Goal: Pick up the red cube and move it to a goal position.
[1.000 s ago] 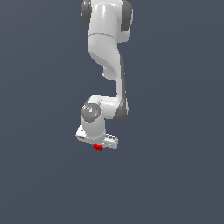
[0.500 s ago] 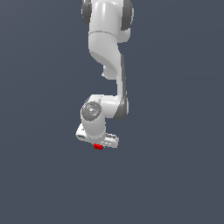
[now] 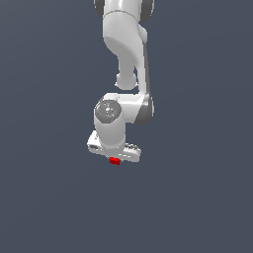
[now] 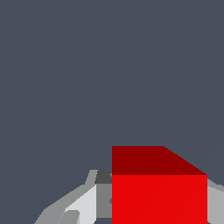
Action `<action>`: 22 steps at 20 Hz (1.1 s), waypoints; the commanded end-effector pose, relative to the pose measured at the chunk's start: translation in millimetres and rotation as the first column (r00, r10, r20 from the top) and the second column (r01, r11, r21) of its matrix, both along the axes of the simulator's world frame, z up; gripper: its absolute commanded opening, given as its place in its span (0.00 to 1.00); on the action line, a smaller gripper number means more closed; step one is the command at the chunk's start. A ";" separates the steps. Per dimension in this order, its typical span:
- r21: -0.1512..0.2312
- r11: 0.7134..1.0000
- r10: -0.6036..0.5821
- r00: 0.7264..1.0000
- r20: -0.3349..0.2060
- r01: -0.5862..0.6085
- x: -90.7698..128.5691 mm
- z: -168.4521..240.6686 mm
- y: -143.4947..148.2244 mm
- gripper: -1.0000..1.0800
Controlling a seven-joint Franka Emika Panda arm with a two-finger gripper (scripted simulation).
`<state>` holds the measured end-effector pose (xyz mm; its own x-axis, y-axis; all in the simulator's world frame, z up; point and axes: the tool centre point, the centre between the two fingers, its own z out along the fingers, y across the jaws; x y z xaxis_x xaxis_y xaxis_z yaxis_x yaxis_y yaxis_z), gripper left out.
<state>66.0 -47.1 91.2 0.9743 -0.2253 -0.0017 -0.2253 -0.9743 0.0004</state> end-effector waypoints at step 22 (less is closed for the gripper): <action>-0.001 1.000 0.000 1.000 0.002 0.000 25.0 234.9 79.2 0.00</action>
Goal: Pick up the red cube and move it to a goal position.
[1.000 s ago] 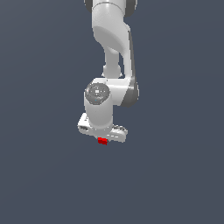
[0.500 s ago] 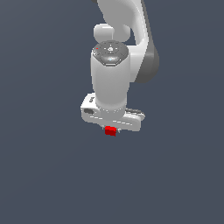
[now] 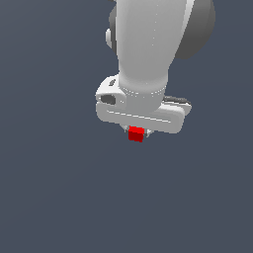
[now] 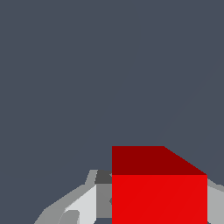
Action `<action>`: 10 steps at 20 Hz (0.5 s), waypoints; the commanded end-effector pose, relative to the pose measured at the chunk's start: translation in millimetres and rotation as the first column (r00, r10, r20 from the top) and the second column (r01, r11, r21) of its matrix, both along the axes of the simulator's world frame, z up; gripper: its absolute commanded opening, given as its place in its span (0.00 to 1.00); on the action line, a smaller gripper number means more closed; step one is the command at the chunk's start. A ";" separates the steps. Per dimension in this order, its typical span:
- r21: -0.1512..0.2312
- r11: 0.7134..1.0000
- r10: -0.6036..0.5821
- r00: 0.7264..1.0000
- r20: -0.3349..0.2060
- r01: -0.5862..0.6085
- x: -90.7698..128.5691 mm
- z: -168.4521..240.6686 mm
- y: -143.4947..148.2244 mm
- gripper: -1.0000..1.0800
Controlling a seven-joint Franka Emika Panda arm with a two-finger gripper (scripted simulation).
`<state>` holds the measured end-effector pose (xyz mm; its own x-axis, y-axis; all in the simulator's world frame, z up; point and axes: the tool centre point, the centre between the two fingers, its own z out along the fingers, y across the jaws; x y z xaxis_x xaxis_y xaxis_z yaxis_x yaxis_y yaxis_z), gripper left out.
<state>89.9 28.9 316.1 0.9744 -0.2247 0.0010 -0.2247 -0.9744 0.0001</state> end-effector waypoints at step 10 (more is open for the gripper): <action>0.000 1.000 0.000 1.000 -0.001 0.000 7.0 41.4 14.1 0.00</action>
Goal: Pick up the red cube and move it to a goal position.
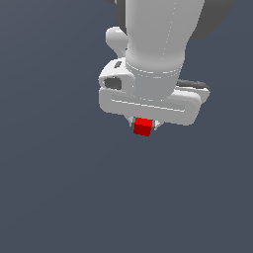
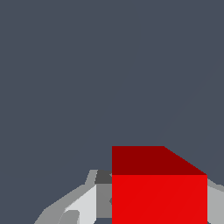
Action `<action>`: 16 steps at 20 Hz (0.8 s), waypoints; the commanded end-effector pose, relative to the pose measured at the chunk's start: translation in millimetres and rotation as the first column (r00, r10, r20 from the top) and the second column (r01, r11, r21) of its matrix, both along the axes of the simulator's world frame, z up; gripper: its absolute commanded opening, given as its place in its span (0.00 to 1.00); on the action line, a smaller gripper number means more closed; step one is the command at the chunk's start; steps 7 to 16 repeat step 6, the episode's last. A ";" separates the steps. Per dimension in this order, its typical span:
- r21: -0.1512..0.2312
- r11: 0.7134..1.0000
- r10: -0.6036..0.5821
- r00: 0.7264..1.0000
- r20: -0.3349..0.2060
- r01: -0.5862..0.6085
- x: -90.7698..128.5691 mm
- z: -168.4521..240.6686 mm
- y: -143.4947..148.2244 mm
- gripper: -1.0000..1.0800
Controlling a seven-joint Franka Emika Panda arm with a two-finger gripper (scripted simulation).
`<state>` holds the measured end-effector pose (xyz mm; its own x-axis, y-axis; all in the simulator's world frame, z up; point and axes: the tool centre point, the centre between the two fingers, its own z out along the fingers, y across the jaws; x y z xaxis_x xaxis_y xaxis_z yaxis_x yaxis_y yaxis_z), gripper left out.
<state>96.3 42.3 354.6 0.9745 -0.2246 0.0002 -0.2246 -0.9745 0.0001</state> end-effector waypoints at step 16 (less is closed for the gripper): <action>0.000 1.000 0.000 1.000 0.000 0.000 1.5 3.7 1.1 0.00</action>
